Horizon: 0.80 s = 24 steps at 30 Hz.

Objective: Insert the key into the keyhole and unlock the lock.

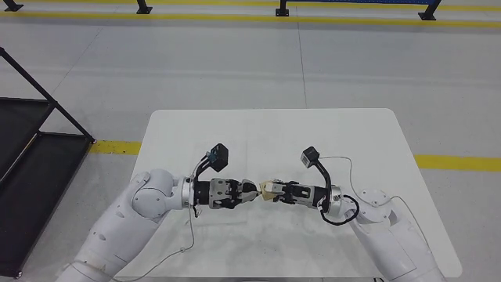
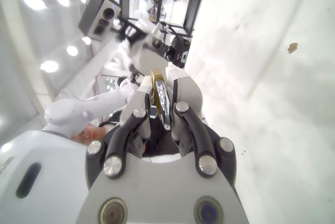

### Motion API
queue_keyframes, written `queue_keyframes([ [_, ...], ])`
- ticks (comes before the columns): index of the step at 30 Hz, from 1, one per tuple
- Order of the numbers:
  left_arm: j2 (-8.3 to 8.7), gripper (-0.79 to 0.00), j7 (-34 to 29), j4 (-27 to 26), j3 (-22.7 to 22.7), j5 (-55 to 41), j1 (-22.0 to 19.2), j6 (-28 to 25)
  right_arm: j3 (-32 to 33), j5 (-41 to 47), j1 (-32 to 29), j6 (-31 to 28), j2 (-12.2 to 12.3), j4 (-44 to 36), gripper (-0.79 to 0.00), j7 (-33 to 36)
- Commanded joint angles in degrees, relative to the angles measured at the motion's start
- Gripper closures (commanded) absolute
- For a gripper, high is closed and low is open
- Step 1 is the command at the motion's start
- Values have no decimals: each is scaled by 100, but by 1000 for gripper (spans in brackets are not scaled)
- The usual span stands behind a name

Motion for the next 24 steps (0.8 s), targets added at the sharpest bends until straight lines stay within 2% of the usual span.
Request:
queue_keyframes([
  [1,-4,0,220,-80,-38,379,53,-31,-3,2,-1,0,2,-5,0,-10],
  [8,-22,0,968,-299,-127,1393,276,-60,-24,12,9,21,7,-9,0,-15],
  [24,-54,0,2618,-822,-282,3708,787,293,-69,41,14,38,16,-21,0,-68],
])
